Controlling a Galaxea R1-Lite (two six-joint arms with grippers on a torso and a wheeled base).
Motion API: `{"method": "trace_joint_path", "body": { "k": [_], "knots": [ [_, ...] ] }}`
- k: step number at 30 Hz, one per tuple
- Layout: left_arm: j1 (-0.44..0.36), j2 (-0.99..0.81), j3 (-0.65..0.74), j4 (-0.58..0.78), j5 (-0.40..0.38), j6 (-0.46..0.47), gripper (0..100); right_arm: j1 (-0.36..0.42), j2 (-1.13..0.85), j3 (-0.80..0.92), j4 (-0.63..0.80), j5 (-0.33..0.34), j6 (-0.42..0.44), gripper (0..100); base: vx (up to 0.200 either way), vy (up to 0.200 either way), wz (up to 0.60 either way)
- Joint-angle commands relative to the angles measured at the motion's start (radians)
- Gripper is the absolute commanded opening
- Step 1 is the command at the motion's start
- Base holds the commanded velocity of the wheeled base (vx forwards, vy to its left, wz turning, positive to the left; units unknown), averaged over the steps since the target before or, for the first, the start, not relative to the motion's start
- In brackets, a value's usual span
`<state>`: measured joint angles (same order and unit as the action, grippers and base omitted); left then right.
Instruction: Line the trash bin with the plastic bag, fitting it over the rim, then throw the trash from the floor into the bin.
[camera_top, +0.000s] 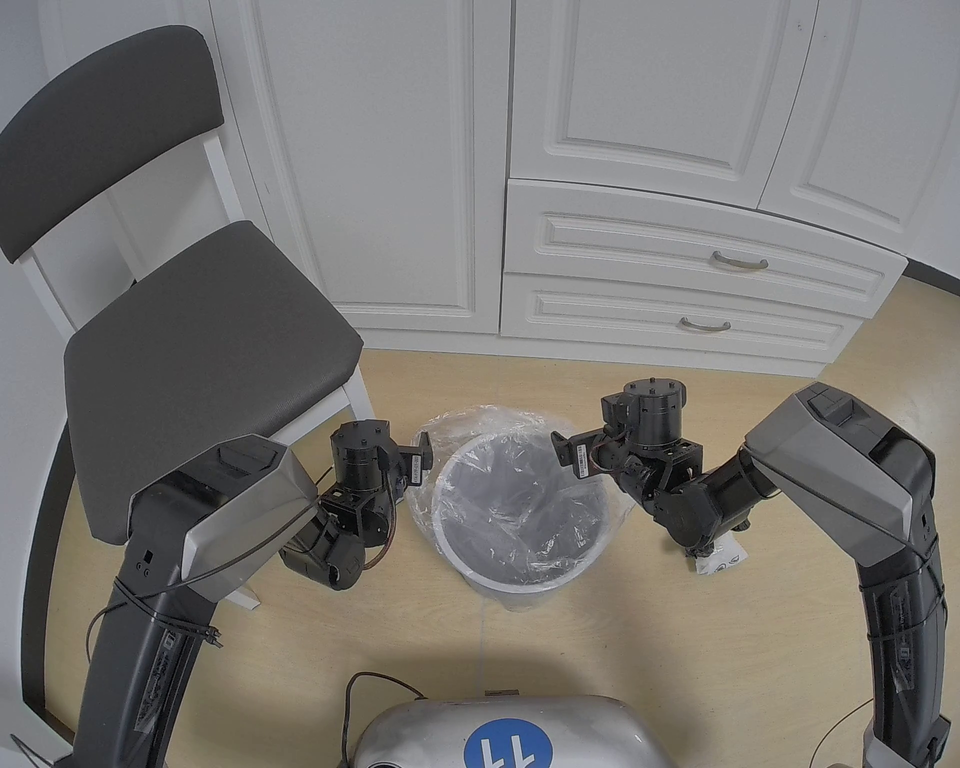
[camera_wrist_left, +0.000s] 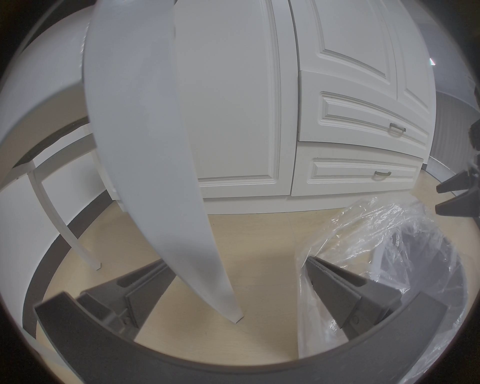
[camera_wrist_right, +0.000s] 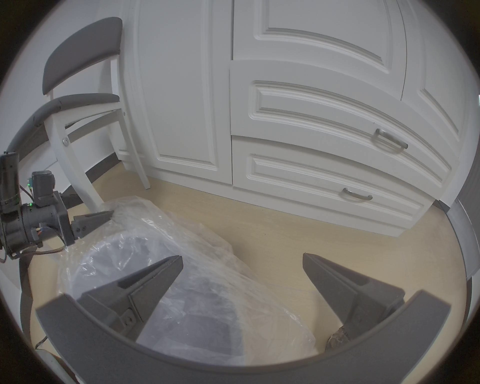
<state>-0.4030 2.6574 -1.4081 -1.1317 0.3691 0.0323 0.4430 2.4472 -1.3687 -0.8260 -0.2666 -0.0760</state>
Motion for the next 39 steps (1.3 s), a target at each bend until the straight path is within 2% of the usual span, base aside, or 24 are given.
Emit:
{"method": "trace_joint_path", "body": {
  "k": [1,7,12,24,39],
  "knots": [
    [0.0,-0.001,0.0,0.0,0.001,0.0,100,0.01,-0.027,0.016,-0.001,0.0,-0.002,100,0.0,0.0,0.0],
    [0.0,-0.001,0.0,0.001,0.001,0.0,100,0.039,-0.048,0.08,0.005,0.024,-0.005,100,0.0,0.0,0.0],
    [0.0,-0.002,0.0,0.0,0.001,0.0,100,0.029,0.001,0.065,0.002,0.026,-0.056,100,0.0,0.0,0.0],
    [0.001,-0.002,-0.011,0.0,0.001,0.0,100,-0.043,0.13,-0.194,-0.002,-0.085,-0.01,100,0.0,0.0,0.0],
    [0.006,0.042,-0.069,0.0,0.001,-0.003,100,-0.05,0.211,-0.268,0.004,-0.089,0.031,100,0.0,0.0,0.0]
  ]
}}
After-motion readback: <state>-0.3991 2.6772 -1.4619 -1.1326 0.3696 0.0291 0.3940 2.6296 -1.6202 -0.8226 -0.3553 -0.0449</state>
